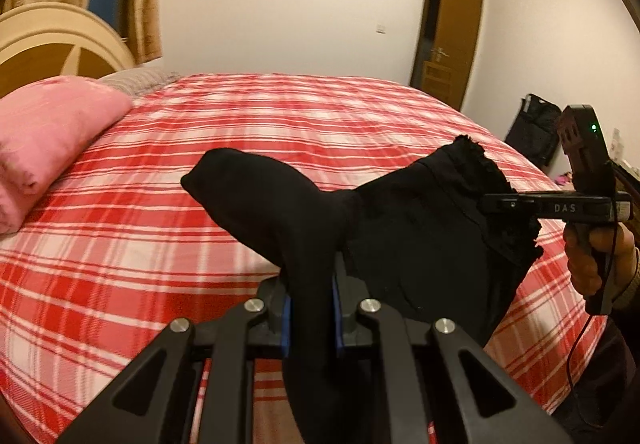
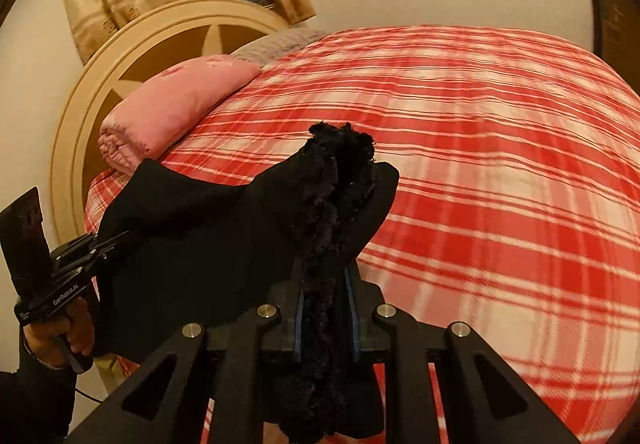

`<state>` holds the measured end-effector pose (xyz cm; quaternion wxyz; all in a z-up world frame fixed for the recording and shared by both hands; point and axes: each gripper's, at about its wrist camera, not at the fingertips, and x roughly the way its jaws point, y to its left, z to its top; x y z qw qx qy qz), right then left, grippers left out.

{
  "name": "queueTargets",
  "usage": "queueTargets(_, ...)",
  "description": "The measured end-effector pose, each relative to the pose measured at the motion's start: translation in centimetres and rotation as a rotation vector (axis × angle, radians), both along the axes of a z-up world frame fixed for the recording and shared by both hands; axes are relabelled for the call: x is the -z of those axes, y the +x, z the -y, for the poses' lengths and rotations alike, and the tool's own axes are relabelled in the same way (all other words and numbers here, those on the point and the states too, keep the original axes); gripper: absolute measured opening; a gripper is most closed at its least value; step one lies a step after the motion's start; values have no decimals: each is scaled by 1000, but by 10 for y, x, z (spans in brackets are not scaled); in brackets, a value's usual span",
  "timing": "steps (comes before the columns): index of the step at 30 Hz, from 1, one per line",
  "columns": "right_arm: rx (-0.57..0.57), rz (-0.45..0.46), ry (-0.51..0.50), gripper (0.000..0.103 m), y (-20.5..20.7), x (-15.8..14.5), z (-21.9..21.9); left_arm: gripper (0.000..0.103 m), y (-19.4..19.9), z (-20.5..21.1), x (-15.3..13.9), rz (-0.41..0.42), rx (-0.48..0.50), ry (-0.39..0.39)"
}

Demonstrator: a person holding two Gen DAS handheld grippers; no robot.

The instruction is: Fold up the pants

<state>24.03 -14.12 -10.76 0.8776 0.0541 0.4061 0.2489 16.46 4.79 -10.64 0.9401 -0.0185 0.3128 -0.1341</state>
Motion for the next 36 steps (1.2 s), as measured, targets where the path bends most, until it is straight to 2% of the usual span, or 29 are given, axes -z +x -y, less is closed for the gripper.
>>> queueTargets(15,-136,-7,18,16,39,1,-89,15,-7,-67,3,-7,-145,-6)
queueTargets(27,-185,-16,30,16,53,5,-123,15,-8,-101,13,-22,-209,-26)
queueTargets(36,-195,-48,30,16,65,23,-135,15,-6,-114,28,-59,-220,-17)
